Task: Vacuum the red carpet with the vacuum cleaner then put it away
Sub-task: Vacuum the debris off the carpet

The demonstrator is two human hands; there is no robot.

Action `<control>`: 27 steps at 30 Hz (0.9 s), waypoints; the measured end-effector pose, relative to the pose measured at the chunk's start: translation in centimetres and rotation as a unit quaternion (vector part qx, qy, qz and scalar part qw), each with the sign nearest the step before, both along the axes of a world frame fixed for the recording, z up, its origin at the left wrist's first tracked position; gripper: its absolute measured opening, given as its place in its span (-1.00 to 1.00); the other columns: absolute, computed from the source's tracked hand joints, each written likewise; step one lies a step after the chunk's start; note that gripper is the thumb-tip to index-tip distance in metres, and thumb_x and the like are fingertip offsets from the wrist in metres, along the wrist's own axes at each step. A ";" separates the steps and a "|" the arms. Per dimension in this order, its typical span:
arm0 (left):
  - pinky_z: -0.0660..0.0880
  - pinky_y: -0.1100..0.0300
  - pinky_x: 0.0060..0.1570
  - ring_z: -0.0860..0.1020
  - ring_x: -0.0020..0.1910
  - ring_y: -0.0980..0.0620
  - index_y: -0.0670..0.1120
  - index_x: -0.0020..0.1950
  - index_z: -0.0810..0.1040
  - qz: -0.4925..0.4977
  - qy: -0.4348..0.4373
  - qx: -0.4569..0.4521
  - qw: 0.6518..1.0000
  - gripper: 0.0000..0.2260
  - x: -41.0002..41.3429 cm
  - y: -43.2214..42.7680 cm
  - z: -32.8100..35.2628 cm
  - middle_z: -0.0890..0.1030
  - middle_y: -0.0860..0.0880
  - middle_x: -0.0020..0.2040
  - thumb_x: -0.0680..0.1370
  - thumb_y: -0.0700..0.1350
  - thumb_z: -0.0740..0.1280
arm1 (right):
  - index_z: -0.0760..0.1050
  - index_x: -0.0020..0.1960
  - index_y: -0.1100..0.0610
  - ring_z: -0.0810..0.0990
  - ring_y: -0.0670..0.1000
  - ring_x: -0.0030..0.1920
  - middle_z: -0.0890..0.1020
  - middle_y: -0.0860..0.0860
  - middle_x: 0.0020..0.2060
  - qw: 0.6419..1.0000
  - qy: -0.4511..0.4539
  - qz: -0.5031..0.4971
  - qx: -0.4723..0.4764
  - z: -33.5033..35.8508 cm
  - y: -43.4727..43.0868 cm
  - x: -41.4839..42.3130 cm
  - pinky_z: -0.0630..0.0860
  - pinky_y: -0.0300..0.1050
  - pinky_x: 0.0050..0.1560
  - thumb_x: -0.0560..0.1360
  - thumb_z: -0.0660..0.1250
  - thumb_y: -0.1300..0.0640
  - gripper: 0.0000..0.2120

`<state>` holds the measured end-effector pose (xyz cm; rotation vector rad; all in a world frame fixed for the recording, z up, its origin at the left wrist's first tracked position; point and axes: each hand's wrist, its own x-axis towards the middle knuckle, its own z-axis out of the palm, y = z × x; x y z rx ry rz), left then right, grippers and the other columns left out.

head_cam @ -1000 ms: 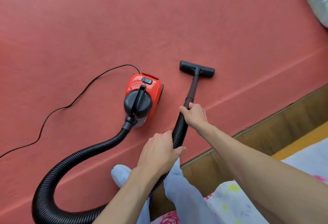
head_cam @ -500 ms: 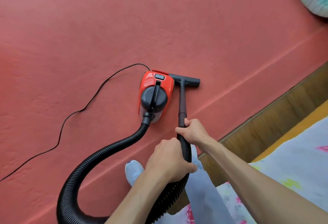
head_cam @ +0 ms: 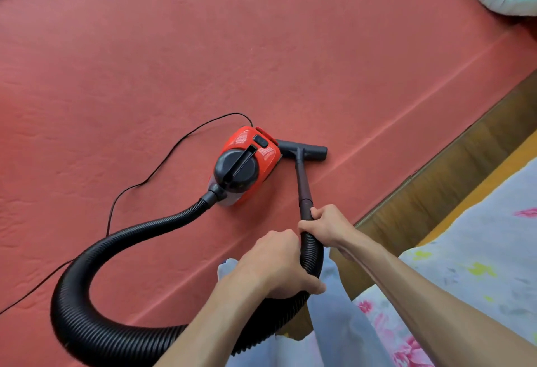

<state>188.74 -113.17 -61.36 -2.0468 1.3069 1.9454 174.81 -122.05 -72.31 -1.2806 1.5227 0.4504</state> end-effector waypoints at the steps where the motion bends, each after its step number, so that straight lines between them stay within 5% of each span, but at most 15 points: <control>1: 0.41 0.16 -0.35 0.47 -0.33 0.01 -0.05 -0.30 0.41 0.007 -0.004 -0.003 1.000 -0.64 -0.2 0.0 -0.4 0.49 0.02 -0.31 0.36 0.14 0.50 | 0.40 -0.26 0.09 0.35 0.02 -0.40 0.42 0.00 -0.41 1.000 0.005 0.006 -0.009 -0.3 -0.5 0.1 0.29 -0.18 -0.39 0.31 0.44 0.11 -0.79; 7: 0.61 0.03 -0.18 0.64 -0.20 -0.04 -0.08 -0.07 0.57 0.107 -0.049 -0.037 0.992 -0.69 -1.4 -1.8 -3.5 0.63 -0.03 -0.18 0.43 0.15 0.45 | 0.37 -0.30 0.08 0.34 0.05 -0.34 0.40 0.02 -0.40 0.998 0.001 0.028 -0.054 -3.1 -6.3 2.5 0.29 -0.16 -0.37 0.28 0.45 0.10 -0.76; 13: 0.61 0.06 -0.16 0.64 -0.18 -0.02 -0.04 0.01 0.59 0.157 -0.065 -0.042 0.985 -0.75 -2.0 -5.0 -5.3 0.64 -0.02 -0.16 0.44 0.09 0.44 | 0.26 -0.36 0.10 0.33 0.05 -0.41 0.38 0.03 -0.40 0.996 0.004 0.062 -0.068 -4.2 -10.7 4.4 0.28 -0.14 -0.42 0.40 0.42 0.16 -0.66; 19: 0.63 0.05 -0.25 0.63 -0.34 0.01 -0.14 -0.13 0.66 0.043 0.086 0.081 0.992 -0.67 -1.7 -7.2 -1.4 0.65 0.00 -0.29 0.32 0.09 0.56 | 0.34 -0.32 0.13 0.41 0.08 -0.38 0.44 0.06 -0.39 0.989 0.035 0.141 0.002 0.9 -9.8 -0.2 0.36 -0.14 -0.37 0.38 0.42 0.14 -0.75; 22: 0.61 0.05 -0.21 0.64 -0.30 -0.03 -0.11 -0.02 0.70 -0.009 0.175 0.124 0.977 -0.71 -1.1 -8.8 1.6 0.69 -0.09 -0.23 0.38 0.03 0.56 | 0.39 -0.30 0.16 0.38 0.08 -0.44 0.44 0.09 -0.43 0.985 0.034 0.158 0.059 4.0 -9.5 -2.7 0.30 -0.17 -0.46 0.40 0.40 0.14 -0.79; 27: 0.65 0.05 -0.15 0.65 -0.25 -0.03 -0.13 0.01 0.70 -0.048 0.149 0.116 0.981 -0.69 -2.2 -11.3 2.3 0.73 -0.14 -0.11 0.40 0.04 0.55 | 0.48 -0.26 0.18 0.34 0.05 -0.53 0.47 0.13 -0.45 0.986 0.024 0.147 0.073 4.3 -11.5 -3.9 0.26 -0.20 -0.49 0.37 0.40 0.15 -0.86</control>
